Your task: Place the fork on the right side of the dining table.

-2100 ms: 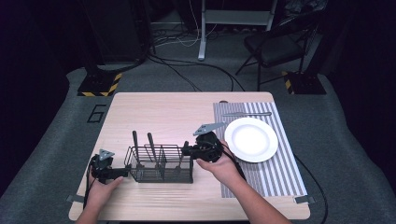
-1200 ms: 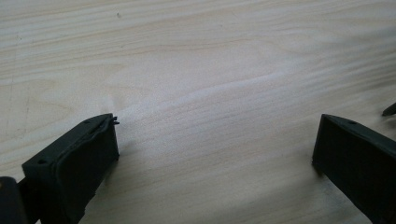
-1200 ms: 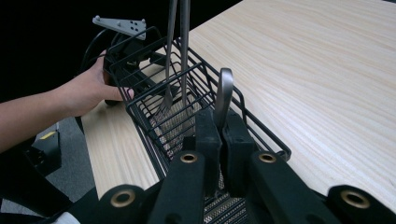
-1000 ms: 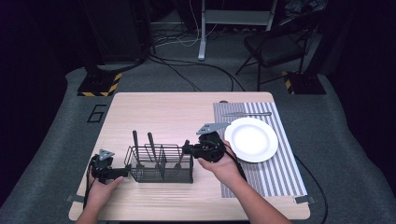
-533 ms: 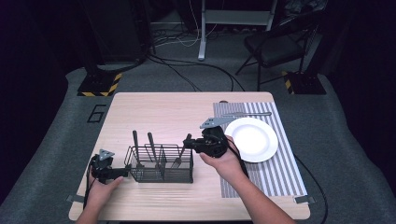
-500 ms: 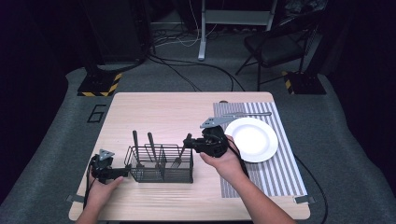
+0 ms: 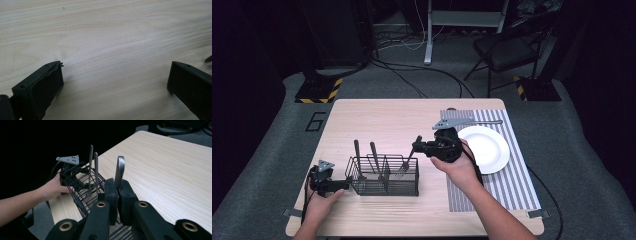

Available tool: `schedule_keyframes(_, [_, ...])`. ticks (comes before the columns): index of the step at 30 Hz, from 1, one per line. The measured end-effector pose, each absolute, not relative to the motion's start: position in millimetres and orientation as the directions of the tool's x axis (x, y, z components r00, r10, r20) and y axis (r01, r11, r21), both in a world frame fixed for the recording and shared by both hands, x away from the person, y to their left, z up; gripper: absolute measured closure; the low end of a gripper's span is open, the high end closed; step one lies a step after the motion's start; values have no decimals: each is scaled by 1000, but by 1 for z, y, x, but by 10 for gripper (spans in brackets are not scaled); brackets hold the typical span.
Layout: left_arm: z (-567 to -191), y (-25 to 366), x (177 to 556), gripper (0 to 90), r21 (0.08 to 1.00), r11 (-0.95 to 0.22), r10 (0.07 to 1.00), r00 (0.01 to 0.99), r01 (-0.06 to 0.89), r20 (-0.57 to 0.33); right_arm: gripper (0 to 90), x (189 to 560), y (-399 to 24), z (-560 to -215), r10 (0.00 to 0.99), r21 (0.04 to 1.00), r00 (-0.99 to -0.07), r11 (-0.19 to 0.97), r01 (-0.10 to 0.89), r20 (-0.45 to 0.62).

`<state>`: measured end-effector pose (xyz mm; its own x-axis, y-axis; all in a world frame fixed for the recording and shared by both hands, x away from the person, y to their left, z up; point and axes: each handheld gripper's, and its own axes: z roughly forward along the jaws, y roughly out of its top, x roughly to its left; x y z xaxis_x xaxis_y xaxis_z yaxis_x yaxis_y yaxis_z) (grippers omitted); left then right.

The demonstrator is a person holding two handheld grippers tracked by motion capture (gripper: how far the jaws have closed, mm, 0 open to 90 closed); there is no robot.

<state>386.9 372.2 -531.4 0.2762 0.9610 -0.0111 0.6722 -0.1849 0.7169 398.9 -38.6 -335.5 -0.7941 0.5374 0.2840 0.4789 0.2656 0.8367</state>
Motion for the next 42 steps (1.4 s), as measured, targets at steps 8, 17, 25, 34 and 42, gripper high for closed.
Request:
schedule_keyframes(8, [-531, 372, 387, 0, 717, -185, 961, 276, 672, -11, 872, 399, -46, -324, 545, 845, -788, 244, 476, 286])
schedule_keyframes(17, [-531, 372, 387, 0, 717, -185, 961, 276, 672, -11, 872, 401, -56, -314, 557, 854, -778, 218, 473, 289])
schedule_keyframes(25, [-531, 372, 387, 0, 717, -185, 961, 276, 672, -11, 872, 404, -67, -306, 572, 861, -765, 186, 474, 298])
schedule_keyframes(34, [-531, 372, 387, 0, 717, -185, 961, 276, 672, -11, 871, 407, -81, -295, 594, 877, -744, 129, 463, 306])
schedule_keyframes(42, [-531, 372, 387, 0, 717, -185, 961, 276, 672, -11, 872, 412, -100, -289, 631, 882, -714, 95, 461, 305])
